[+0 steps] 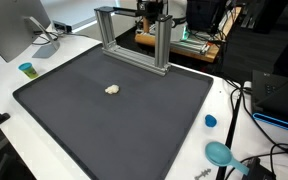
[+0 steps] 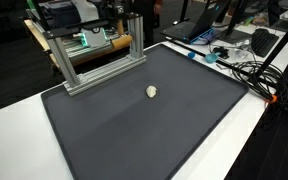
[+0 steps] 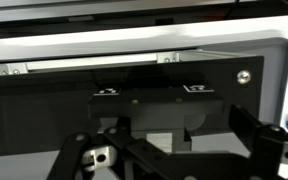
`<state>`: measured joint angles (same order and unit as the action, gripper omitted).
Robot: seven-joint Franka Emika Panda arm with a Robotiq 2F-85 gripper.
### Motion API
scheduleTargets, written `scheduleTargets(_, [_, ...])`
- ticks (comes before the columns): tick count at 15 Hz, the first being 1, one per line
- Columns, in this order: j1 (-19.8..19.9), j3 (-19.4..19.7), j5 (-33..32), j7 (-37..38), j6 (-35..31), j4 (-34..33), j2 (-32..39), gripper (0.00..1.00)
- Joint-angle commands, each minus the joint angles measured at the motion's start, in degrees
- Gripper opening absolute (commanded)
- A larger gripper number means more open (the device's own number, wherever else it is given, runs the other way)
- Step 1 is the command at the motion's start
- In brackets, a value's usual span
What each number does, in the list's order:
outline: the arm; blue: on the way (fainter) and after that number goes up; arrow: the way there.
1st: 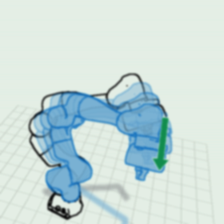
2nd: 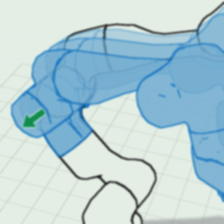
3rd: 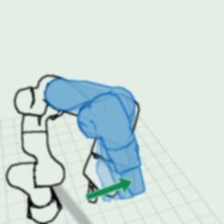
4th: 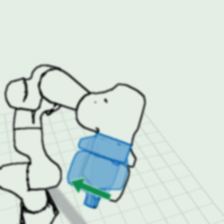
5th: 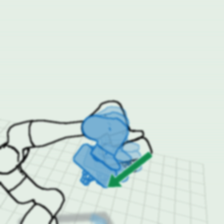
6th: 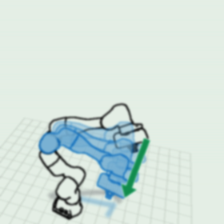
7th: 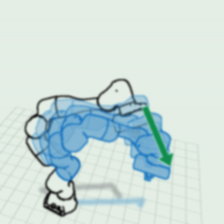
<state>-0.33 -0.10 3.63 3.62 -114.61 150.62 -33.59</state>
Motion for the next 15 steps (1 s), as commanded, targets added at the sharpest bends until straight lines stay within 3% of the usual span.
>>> scheduleTargets(1, [0.6,-0.4,1.6,3.2,-1.1,1.5,-1.2,0.96])
scheduleTargets(5, [1.0,-0.5,1.1,4.3,-3.9,2.9,-2.5,0.87])
scheduleTargets(7, [1.4,-0.5,1.2,5.7,-2.6,2.9,-2.8,0.64])
scheduleTargets(11, [2.7,-0.5,0.9,5.9,-2.6,3.1,-3.2,0.35])
scheduleTargets(15, [2.5,-0.5,1.0,5.3,-2.5,3.1,-3.2,0.31])
